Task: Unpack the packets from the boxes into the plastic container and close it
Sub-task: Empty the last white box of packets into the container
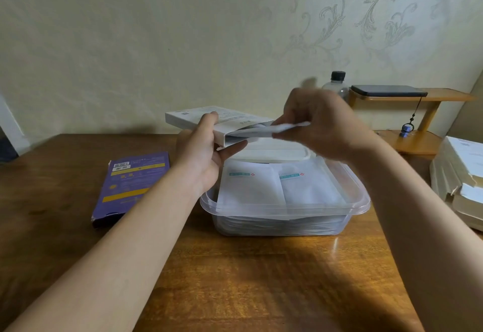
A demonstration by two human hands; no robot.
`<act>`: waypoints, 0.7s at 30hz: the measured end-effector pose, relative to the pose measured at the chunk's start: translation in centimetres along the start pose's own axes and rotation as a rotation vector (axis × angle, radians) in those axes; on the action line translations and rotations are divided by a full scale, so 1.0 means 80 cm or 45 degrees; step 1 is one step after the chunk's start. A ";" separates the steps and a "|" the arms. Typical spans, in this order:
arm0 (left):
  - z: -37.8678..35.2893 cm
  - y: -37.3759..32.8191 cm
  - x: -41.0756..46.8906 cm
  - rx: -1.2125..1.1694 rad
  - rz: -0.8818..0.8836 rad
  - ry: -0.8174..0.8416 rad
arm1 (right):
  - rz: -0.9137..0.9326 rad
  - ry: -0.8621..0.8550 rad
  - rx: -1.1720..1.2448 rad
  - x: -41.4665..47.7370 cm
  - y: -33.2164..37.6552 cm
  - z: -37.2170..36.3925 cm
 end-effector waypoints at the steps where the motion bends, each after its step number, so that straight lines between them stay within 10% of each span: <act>1: 0.000 0.000 0.000 -0.003 -0.008 0.000 | -0.039 -0.039 0.043 0.000 -0.003 0.008; 10: 0.001 -0.001 -0.001 0.001 -0.068 -0.059 | -0.546 -0.265 0.748 -0.014 -0.059 0.059; 21: 0.003 0.001 -0.001 0.004 -0.075 -0.055 | -0.881 0.062 0.467 -0.028 -0.108 0.012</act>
Point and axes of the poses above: each hand's wrist, its own x-axis towards the middle knuckle, its own z-axis out of the back of the hand, y = z × x, the point moved 6 cm from there along x, towards the middle knuckle, and after that the axes turned 5 degrees about -x, right-handed, at the moved point
